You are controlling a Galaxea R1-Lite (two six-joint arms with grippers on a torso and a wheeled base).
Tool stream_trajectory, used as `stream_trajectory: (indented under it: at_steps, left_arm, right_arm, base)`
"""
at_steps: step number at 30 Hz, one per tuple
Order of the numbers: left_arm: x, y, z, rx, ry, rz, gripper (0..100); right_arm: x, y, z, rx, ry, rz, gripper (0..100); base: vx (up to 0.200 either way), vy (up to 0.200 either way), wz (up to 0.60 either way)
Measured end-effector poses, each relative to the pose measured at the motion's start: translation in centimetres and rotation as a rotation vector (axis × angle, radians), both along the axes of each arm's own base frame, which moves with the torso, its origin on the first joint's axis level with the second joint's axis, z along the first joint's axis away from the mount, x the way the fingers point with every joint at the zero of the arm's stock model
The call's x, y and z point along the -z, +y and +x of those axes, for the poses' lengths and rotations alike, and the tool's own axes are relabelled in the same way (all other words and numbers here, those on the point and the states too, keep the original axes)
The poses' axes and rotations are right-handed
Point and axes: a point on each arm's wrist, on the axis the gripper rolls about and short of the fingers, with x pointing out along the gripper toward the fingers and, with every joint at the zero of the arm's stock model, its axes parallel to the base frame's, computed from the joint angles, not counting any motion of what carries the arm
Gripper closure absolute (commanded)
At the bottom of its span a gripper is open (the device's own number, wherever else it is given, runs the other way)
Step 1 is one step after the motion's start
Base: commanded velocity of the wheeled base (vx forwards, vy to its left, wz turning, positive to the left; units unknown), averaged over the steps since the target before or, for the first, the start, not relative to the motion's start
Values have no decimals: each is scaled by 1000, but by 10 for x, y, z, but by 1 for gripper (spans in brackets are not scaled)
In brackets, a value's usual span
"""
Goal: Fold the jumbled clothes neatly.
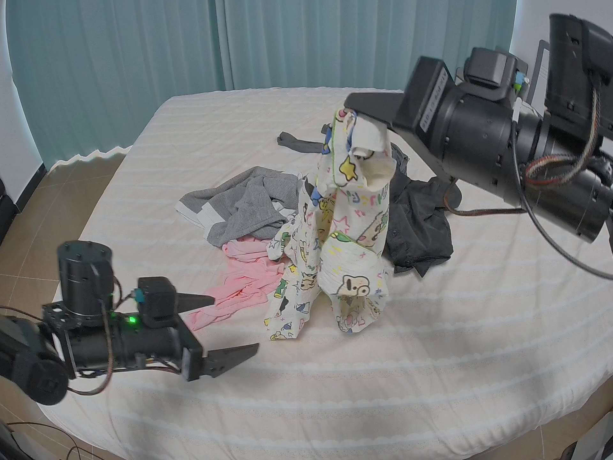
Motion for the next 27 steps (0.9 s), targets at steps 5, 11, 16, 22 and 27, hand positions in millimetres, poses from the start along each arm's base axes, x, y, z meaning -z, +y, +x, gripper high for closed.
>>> stream_trajectory:
  at_steps: [5, 11, 16, 22, 27]
  left_arm:
    - [37, -33, 23, 4, -23, 7, 0]
    - [78, -53, 40, -89, -60, 37, 0]
    - [107, -61, 49, -170, -83, 70, 0]
    - [130, -68, 66, -228, -109, 84, 0]
    - [143, -66, 77, -243, -138, 144, 0]
  right_arm:
    - [-13, 9, -1, -25, -23, 19, 100]
    - [-18, 14, -6, -49, -30, 25, 100]
    - [-22, 13, -11, -62, -35, 32, 100]
    - [-25, 10, -16, -69, -42, 40, 100]
    - [-27, 8, -18, -71, -44, 43, 100]
  base:
    - [0, 0, 0]
    - [0, 0, 0]
    - [0, 0, 0]
    - [0, 0, 0]
    - [0, 0, 0]
